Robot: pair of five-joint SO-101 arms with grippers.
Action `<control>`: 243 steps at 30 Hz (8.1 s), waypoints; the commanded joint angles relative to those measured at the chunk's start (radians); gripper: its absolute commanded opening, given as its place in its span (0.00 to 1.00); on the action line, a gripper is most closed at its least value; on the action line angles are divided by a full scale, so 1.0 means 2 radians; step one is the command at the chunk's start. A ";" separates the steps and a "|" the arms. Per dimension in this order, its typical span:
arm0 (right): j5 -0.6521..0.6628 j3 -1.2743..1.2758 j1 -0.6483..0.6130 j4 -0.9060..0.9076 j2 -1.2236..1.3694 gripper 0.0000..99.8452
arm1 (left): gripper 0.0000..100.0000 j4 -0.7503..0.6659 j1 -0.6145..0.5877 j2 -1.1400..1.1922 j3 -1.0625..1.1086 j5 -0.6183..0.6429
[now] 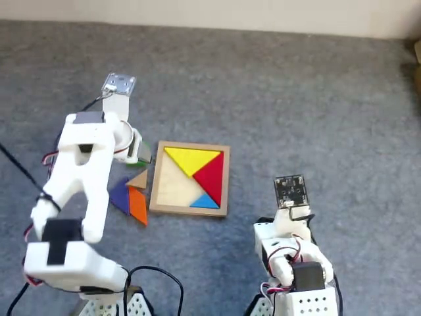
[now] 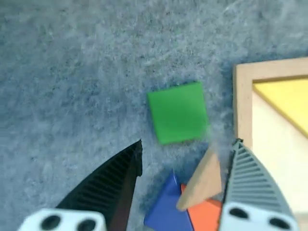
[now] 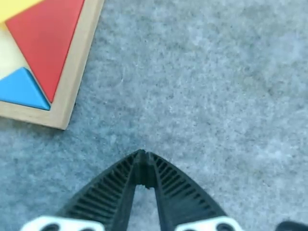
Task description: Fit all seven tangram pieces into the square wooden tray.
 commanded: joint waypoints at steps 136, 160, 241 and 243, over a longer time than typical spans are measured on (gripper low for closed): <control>-0.002 0.056 0.038 0.001 -0.003 0.01 | 0.22 0.113 0.231 -0.030 -0.066 -0.076; -0.002 0.056 0.038 0.001 -0.003 0.01 | 0.22 0.102 0.020 -0.210 0.153 -0.133; -0.002 0.056 0.038 0.001 -0.003 0.01 | 0.18 0.122 0.077 -0.059 -0.012 -0.081; -0.002 0.056 0.038 0.001 -0.003 0.01 | 0.23 0.124 0.058 -0.058 -0.012 -0.111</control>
